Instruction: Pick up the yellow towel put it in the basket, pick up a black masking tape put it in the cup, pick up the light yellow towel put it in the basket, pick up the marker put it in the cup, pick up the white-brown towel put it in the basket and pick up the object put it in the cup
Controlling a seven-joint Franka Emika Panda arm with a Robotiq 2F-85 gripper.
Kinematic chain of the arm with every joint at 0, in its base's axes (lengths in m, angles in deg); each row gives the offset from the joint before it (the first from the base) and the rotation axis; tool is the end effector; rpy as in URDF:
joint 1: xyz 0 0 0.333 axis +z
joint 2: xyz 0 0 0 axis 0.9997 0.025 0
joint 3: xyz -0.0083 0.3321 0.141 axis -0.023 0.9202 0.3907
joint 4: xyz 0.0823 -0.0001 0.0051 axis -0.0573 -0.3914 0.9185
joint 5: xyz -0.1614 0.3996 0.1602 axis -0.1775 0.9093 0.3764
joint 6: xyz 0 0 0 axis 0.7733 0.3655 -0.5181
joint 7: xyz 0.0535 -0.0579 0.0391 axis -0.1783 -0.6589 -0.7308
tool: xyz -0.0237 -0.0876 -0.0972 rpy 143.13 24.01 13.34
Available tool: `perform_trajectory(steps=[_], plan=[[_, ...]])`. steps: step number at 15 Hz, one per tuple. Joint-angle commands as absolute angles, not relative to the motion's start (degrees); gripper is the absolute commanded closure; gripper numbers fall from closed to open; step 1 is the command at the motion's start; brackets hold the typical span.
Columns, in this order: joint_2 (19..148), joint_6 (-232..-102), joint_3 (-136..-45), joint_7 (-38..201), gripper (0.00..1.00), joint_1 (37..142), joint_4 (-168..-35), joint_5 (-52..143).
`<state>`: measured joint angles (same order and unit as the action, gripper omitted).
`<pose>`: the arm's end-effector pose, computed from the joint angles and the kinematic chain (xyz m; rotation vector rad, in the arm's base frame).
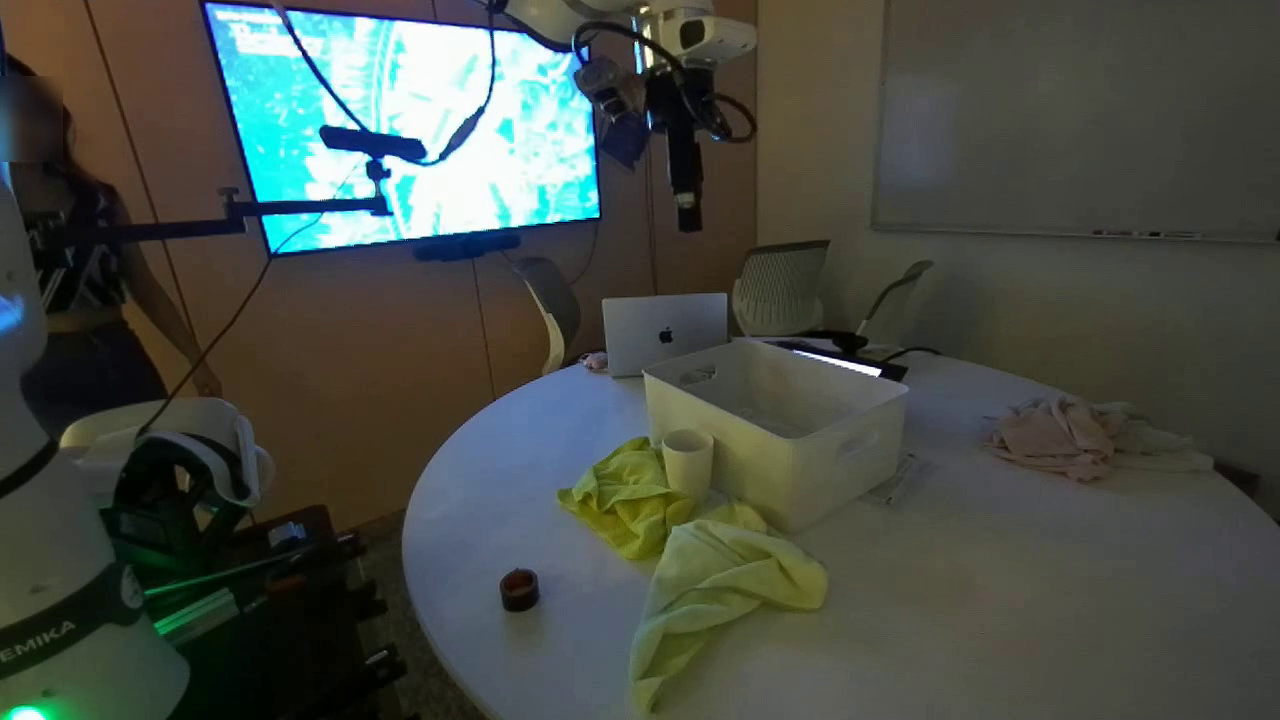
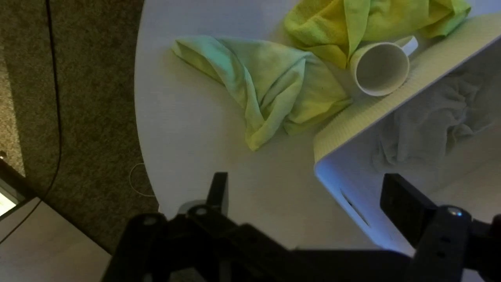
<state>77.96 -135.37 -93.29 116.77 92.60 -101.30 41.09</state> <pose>0.6939 -0.0459 0.5160 2.8081 -1.0467 0.0579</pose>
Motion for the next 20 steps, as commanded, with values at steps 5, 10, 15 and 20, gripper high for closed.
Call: perform_trajectory(steps=[5,10,15,20], plan=[[64.82,-150.12,-90.94,111.52,0.0,89.68,-128.83,44.74],[59.65,-161.26,-91.15,107.35,0.0,87.83,-146.34,44.44],[55.64,-174.18,-92.54,99.22,0.0,84.05,-164.63,43.64],[62.91,-188.49,-94.35,91.69,0.0,79.15,-170.37,40.74]])
